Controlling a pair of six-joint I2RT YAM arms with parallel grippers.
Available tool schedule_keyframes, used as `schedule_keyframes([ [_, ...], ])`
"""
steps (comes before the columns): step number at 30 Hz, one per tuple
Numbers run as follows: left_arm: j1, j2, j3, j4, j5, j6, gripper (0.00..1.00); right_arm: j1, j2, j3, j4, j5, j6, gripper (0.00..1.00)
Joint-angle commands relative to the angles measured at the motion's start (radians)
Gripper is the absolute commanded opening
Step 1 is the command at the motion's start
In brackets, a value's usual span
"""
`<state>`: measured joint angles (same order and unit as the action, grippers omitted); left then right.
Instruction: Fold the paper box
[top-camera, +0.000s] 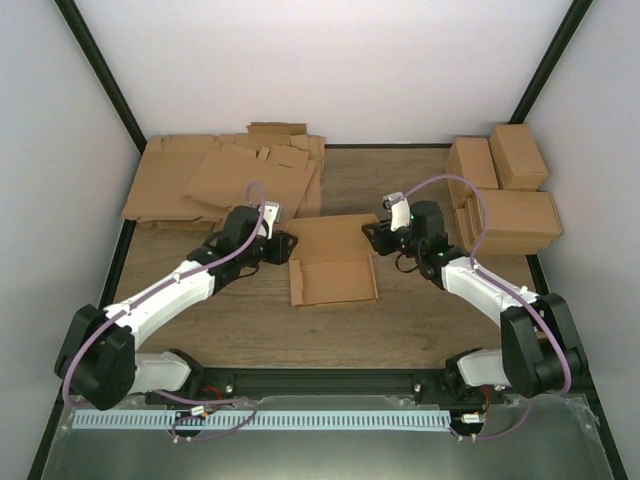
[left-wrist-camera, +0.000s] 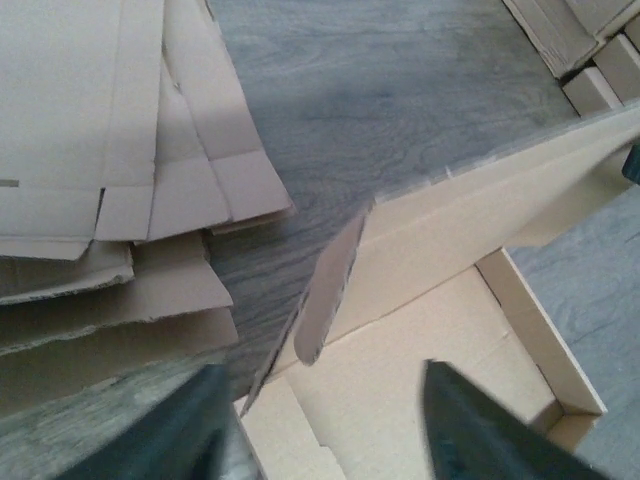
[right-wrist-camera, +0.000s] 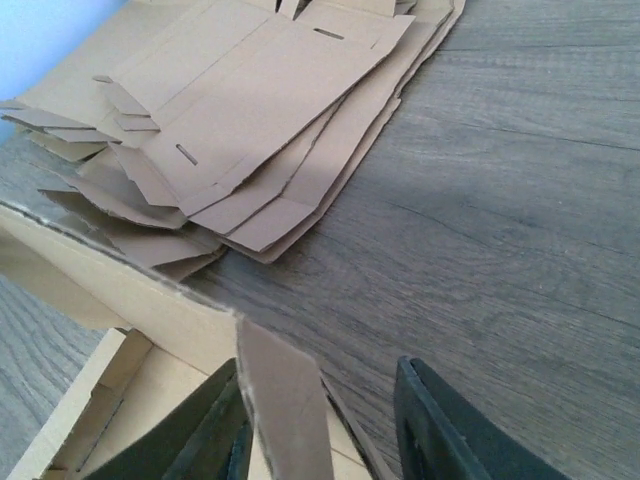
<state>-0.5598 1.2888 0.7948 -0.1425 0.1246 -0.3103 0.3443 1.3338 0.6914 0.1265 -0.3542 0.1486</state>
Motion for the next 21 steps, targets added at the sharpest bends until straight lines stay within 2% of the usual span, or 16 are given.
schedule_keyframes([
  [1, -0.005, -0.044, -0.005, -0.048, -0.016, -0.069, 0.64, 0.023, -0.049, 0.000, -0.014, 0.077, 0.012, 0.45],
  [5, -0.005, -0.135, -0.102, -0.052, -0.043, -0.195, 0.74, 0.023, -0.064, 0.001, -0.057, 0.122, 0.020, 0.63],
  [10, -0.003, -0.309, -0.268, -0.024, 0.016, -0.358, 0.81, 0.023, -0.153, -0.041, -0.122, 0.155, 0.077, 0.70],
  [12, -0.002, -0.340, -0.327, 0.033, 0.079, -0.423, 0.78, 0.023, -0.198, -0.077, -0.146, 0.156, 0.111, 0.72],
  [14, -0.003, -0.331, -0.358, 0.071, 0.128, -0.461, 0.71, 0.024, -0.234, -0.111, -0.173, 0.150, 0.148, 0.72],
  [17, 0.000, -0.275, -0.362, 0.085, 0.140, -0.473, 0.61, 0.023, -0.273, -0.164, -0.195, 0.104, 0.197, 0.71],
  [21, 0.015, -0.188, -0.380, 0.157, 0.185, -0.494, 0.60, 0.022, -0.294, -0.235, -0.188, 0.022, 0.256, 0.68],
])
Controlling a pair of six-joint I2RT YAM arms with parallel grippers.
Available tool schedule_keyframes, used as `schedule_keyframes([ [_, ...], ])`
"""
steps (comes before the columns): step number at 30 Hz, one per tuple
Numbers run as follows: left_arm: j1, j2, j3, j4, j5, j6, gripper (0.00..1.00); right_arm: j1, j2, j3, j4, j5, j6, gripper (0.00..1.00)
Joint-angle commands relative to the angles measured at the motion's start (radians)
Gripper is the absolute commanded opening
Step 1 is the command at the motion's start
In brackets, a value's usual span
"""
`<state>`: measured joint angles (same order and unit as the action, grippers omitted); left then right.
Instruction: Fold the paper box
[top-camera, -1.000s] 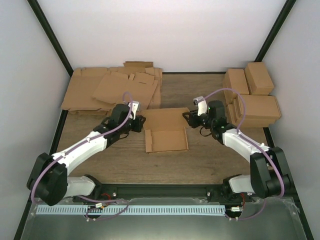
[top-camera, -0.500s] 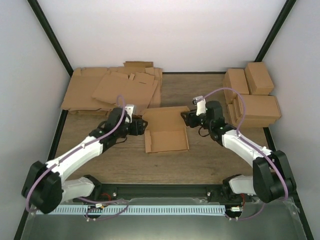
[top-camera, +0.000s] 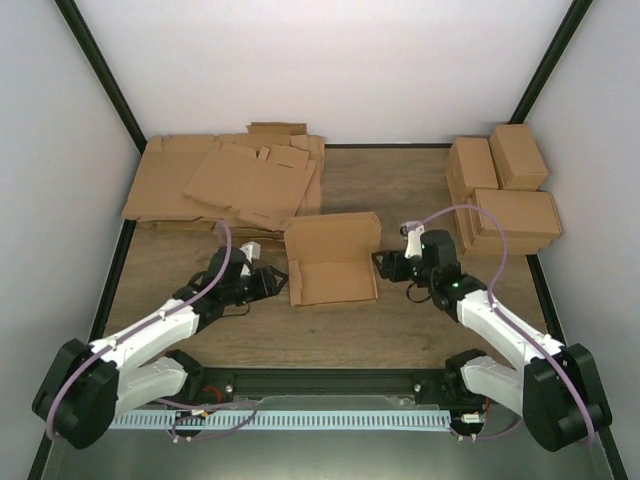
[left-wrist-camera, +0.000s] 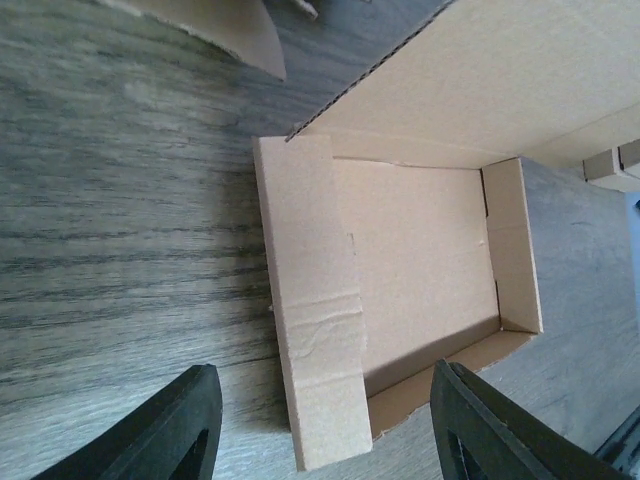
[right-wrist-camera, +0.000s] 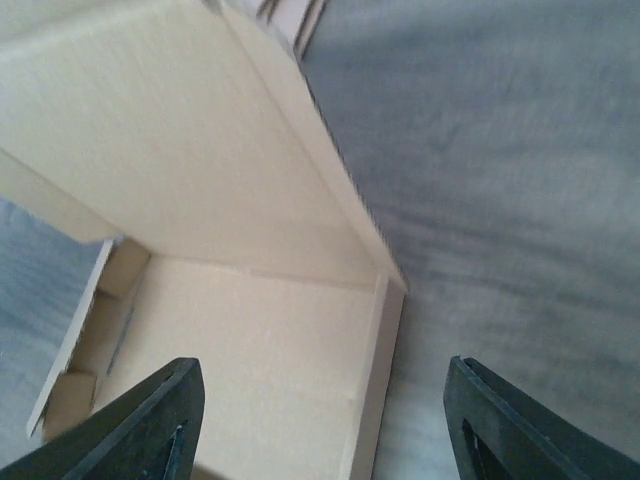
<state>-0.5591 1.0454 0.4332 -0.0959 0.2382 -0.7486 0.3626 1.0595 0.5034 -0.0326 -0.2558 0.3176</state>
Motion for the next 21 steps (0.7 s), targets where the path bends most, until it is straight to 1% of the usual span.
schedule_keyframes([
  [1, 0.017, 0.078, -0.030, 0.152, 0.092, -0.069, 0.60, 0.004, -0.019, -0.061, -0.021, -0.095, 0.097, 0.68],
  [4, 0.020, 0.145, -0.060, 0.275, 0.152, -0.107, 0.60, 0.004, -0.003, -0.089, 0.004, -0.120, 0.113, 0.66],
  [6, 0.021, 0.198, -0.064, 0.329, 0.180, -0.125, 0.60, 0.004, 0.022, -0.086, 0.010, -0.125, 0.117, 0.64],
  [9, 0.021, 0.253, -0.045, 0.323, 0.165, -0.117, 0.60, 0.006, 0.058, -0.077, 0.011, -0.123, 0.126, 0.63],
  [12, 0.021, 0.251, -0.042, 0.295, 0.124, -0.107, 0.62, 0.008, 0.090, -0.081, 0.020, -0.101, 0.134, 0.61],
  [15, 0.025, 0.282, -0.049, 0.344, 0.155, -0.124, 0.62, 0.012, 0.128, -0.089, 0.041, -0.104, 0.138, 0.59],
  [18, 0.027, 0.346, -0.048, 0.430, 0.208, -0.160, 0.56, 0.015, 0.162, -0.099, 0.072, -0.109, 0.139, 0.57],
  [21, 0.027, 0.386, -0.042, 0.491, 0.240, -0.182, 0.48, 0.020, 0.193, -0.097, 0.088, -0.117, 0.134, 0.53],
])
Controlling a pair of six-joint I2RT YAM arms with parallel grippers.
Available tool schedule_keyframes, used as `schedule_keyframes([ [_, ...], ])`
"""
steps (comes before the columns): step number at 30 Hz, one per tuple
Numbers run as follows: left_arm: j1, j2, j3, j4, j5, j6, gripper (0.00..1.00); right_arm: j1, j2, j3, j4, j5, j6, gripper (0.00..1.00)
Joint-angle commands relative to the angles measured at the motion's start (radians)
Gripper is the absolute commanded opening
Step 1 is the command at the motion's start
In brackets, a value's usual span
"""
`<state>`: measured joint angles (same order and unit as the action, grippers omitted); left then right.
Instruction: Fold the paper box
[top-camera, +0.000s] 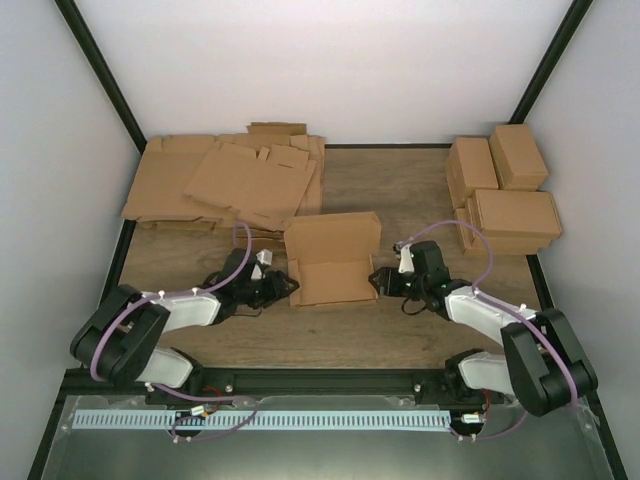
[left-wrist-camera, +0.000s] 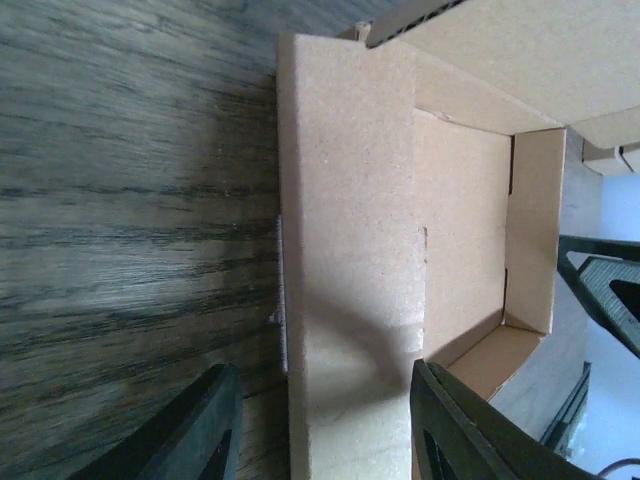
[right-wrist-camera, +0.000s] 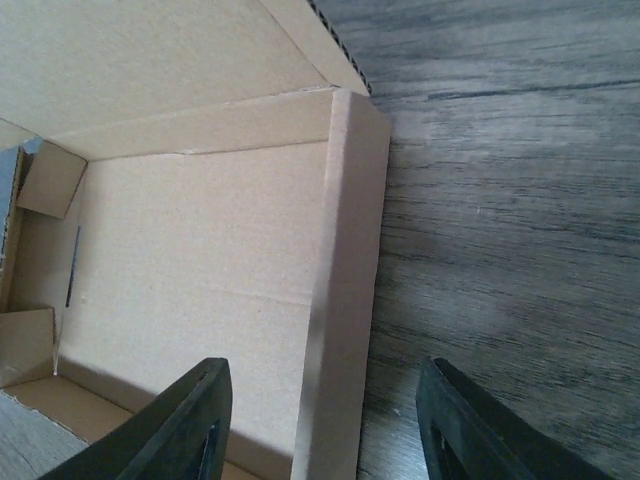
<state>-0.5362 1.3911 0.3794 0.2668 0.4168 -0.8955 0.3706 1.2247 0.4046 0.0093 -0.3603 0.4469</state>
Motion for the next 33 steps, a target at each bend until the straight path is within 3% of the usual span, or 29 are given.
schedule_keyframes([
  [1, 0.003, 0.049, 0.016, 0.133, 0.068, -0.036, 0.46, 0.013, 0.033, 0.004, 0.048, -0.016, 0.003, 0.51],
  [7, 0.000, 0.066, 0.059, 0.094, 0.067, -0.007, 0.28, 0.022, 0.033, 0.005, 0.055, -0.030, -0.003, 0.44],
  [16, -0.074, 0.114, 0.143, -0.016, -0.009, 0.048, 0.26, 0.058, 0.017, -0.008, 0.065, -0.046, 0.007, 0.39],
  [21, -0.115, 0.131, 0.215, -0.162, -0.128, 0.102, 0.25, 0.083, 0.014, -0.001, 0.050, -0.021, 0.009, 0.39],
  [28, -0.188, 0.171, 0.367, -0.472, -0.429, 0.181, 0.24, 0.109, 0.009, 0.005, 0.026, 0.013, 0.002, 0.38],
  [33, -0.237, 0.265, 0.441, -0.533, -0.501, 0.191, 0.19, 0.124, 0.011, 0.006, 0.017, 0.034, 0.001, 0.39],
])
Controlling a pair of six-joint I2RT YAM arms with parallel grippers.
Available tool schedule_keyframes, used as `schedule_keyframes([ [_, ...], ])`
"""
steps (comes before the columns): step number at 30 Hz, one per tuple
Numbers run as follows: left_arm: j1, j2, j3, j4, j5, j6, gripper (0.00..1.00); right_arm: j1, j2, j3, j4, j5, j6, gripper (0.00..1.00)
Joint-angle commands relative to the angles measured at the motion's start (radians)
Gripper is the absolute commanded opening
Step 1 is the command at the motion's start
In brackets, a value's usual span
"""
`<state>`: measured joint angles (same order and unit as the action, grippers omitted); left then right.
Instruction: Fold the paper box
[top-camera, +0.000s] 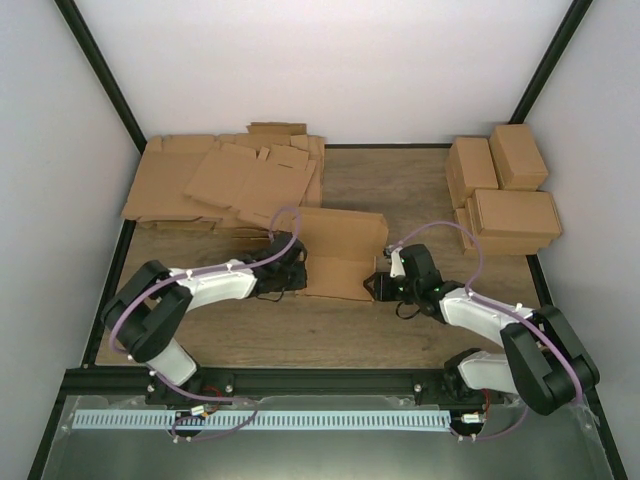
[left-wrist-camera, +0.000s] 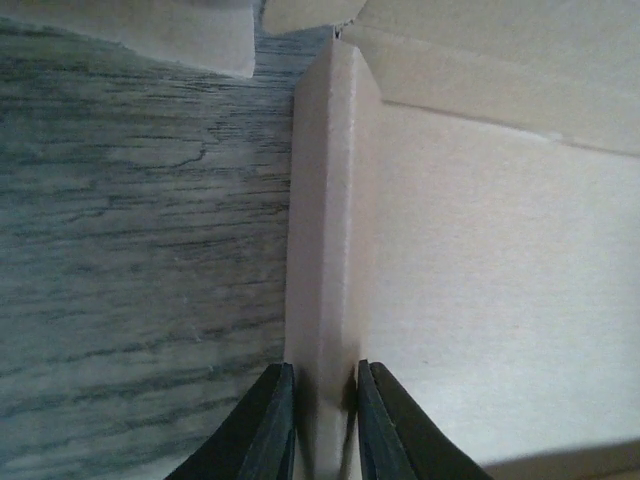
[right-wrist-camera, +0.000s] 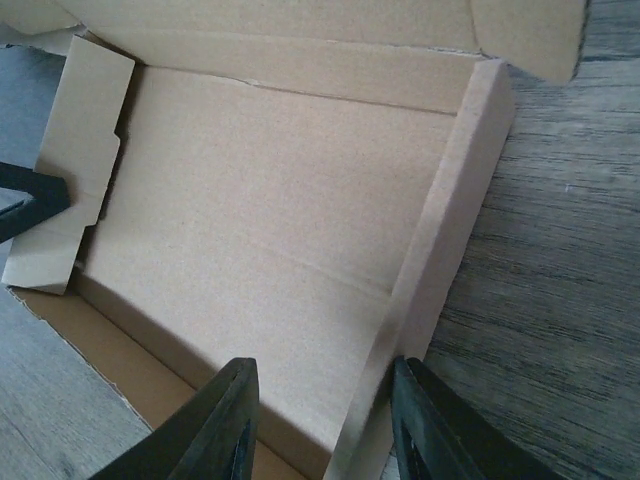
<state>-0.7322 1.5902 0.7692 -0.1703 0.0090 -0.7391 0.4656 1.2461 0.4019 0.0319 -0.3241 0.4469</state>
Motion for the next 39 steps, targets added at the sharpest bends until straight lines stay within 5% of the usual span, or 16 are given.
schedule_keyframes([
  [1, -0.052, 0.081, 0.064, -0.113, -0.113, 0.036, 0.15, 0.032, -0.010, 0.009, -0.008, 0.001, 0.002, 0.39],
  [4, -0.081, 0.115, 0.107, -0.170, -0.197, 0.037, 0.04, 0.033, -0.015, 0.008, -0.020, 0.011, 0.002, 0.38],
  [13, -0.180, 0.199, 0.206, -0.358, -0.431, 0.015, 0.04, 0.041, -0.031, -0.001, -0.032, 0.039, 0.005, 0.39],
  [17, -0.181, 0.191, 0.201, -0.318, -0.394, 0.013, 0.36, 0.044, -0.035, -0.003, -0.037, 0.047, 0.008, 0.39],
  [26, -0.151, 0.172, 0.239, -0.250, -0.362, 0.032, 0.42, 0.044, -0.045, 0.001, -0.053, 0.057, 0.000, 0.39],
  [30, -0.128, 0.154, 0.228, -0.199, -0.345, 0.037, 0.56, 0.044, -0.034, 0.003, -0.049, 0.059, -0.004, 0.39],
  [34, -0.110, 0.144, 0.218, -0.158, -0.345, 0.037, 0.54, 0.043, -0.024, 0.001, -0.040, 0.053, -0.005, 0.39],
  [39, -0.086, 0.165, 0.233, -0.160, -0.360, 0.067, 0.38, 0.044, -0.010, 0.004, -0.037, 0.053, -0.015, 0.39],
])
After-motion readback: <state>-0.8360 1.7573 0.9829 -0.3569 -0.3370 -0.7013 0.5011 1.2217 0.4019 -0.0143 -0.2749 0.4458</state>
